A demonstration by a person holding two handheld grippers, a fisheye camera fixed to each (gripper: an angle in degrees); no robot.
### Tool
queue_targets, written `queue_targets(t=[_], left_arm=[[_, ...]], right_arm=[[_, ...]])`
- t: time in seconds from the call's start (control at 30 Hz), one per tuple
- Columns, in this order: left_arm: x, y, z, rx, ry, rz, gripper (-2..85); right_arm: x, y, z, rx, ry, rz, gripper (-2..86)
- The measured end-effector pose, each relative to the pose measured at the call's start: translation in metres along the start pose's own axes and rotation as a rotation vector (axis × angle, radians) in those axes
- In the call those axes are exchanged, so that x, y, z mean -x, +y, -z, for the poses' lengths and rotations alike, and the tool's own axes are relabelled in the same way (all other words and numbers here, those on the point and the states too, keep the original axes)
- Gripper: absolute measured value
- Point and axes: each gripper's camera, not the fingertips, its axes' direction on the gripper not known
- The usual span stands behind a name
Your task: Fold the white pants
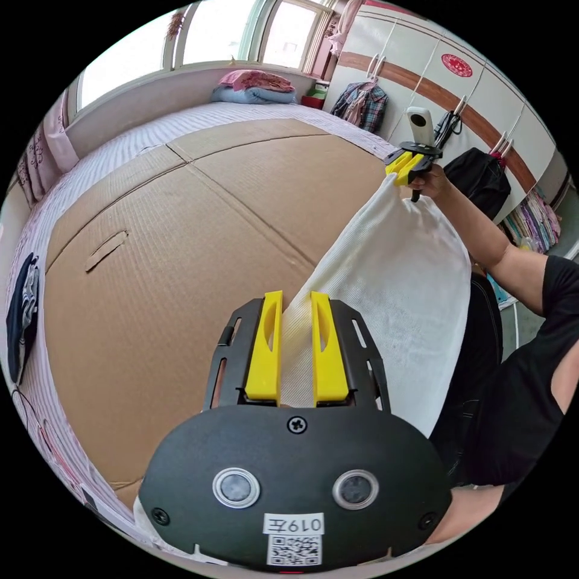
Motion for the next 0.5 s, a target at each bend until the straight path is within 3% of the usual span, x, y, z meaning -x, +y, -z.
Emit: queue_targets(t=[0.5], left_arm=[[-0.017, 0.001, 0.012, 0.007, 0.023, -0.053, 1.9]], right_arm=[[0.005, 0.004, -0.015, -0.035, -0.047, 0.035, 3.9]])
